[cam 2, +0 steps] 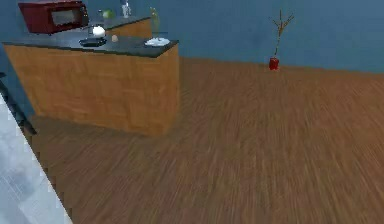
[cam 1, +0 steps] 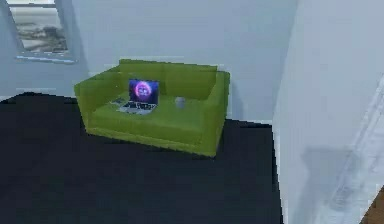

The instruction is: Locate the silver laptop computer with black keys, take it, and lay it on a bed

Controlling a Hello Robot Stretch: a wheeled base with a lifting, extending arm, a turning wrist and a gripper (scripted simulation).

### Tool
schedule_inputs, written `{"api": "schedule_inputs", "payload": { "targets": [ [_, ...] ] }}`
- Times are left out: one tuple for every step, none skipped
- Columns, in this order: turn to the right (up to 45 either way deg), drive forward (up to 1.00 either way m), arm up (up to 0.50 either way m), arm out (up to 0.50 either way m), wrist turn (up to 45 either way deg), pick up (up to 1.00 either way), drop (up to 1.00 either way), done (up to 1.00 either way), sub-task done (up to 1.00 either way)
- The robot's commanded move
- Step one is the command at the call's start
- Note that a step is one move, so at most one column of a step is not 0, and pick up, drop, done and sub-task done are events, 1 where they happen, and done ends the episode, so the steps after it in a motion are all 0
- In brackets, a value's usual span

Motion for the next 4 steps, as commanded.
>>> {"api": "schedule_inputs", "payload": {
  "targets": [
    [0.0, 1.00, 0.00, 0.00, 0.0, 0.00, 0.00, 0.00, 0.00],
    [9.0, 0.00, 0.00, 0.00, 0.0, 0.00, 0.00, 0.00, 0.00],
    [0.0, 0.15, 0.00, 0.00, 0.0, 0.00, 0.00, 0.00, 0.00],
    [-45.0, 0.00, 0.00, 0.00, 0.0, 0.00, 0.00, 0.00, 0.00]
  ]
}}
